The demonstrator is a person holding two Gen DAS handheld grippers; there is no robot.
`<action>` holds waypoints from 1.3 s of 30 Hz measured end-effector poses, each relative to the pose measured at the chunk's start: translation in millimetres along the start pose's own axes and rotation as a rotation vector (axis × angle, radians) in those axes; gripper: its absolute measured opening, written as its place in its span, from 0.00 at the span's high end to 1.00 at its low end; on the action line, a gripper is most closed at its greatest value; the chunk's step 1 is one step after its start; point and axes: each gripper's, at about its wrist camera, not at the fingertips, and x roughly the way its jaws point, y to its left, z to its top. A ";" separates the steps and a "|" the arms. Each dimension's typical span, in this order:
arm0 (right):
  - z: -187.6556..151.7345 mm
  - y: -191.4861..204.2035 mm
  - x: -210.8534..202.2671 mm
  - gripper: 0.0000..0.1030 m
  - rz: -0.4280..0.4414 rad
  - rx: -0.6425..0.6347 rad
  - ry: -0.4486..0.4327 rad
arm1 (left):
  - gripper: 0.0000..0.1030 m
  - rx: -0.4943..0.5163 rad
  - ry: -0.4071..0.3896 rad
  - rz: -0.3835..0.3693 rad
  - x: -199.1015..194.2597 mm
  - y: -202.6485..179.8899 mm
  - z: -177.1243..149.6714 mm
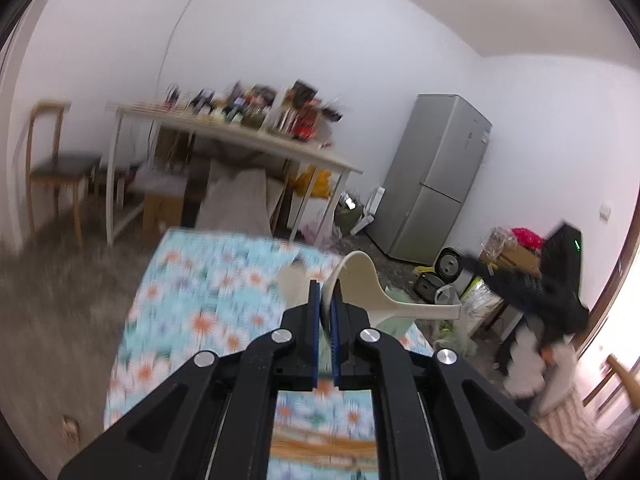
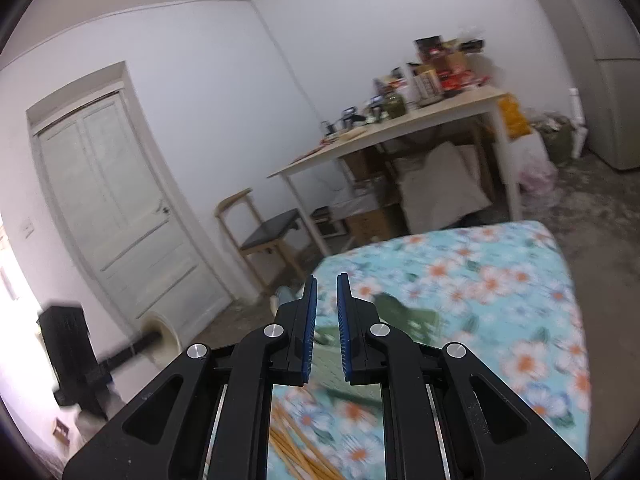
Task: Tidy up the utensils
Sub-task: 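Insert the steel spoon into the caddy with right while left lifts the ladle, then lower the cream ladle into the green caddy and open the left gripper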
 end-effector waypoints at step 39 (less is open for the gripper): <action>-85.9 -60.8 -21.4 0.84 0.038 0.172 0.079 | 0.65 0.327 0.182 -0.010 184.7 -108.9 23.7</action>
